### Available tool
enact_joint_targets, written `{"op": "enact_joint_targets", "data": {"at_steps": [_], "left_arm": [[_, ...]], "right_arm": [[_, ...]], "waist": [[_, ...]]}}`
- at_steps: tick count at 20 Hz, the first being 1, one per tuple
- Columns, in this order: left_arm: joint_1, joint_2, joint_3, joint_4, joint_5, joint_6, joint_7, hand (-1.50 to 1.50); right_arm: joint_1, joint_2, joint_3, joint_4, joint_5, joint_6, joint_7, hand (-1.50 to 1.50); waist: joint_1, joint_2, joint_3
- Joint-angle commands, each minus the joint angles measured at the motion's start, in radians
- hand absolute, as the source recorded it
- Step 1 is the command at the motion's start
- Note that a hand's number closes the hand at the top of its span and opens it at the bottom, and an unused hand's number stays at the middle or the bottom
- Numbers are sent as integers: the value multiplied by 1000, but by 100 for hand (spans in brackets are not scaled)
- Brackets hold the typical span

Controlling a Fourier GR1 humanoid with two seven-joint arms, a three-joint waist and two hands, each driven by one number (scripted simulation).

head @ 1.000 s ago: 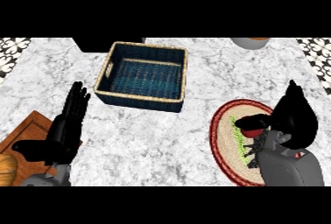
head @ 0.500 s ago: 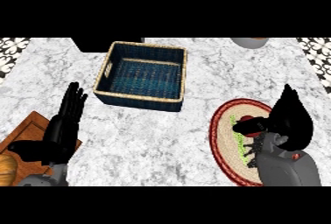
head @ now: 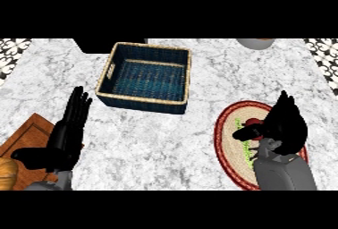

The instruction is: Pick the tomato from the placemat and place it in the basket

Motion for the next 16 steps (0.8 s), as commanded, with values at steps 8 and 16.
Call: {"op": "enact_joint_targets", "data": {"at_steps": [8,16], "left_arm": [[-20,24,33,-60,-9,-14,92,0],[-29,-16,30,-52,-42,5,103,0]], "right_arm": [[5,3,-47,86,21,-55,125,-150],[-7,3,-102,173,-11,-76,78,-150]], "waist": [[-6,0,1],[-4,1,1]]}}
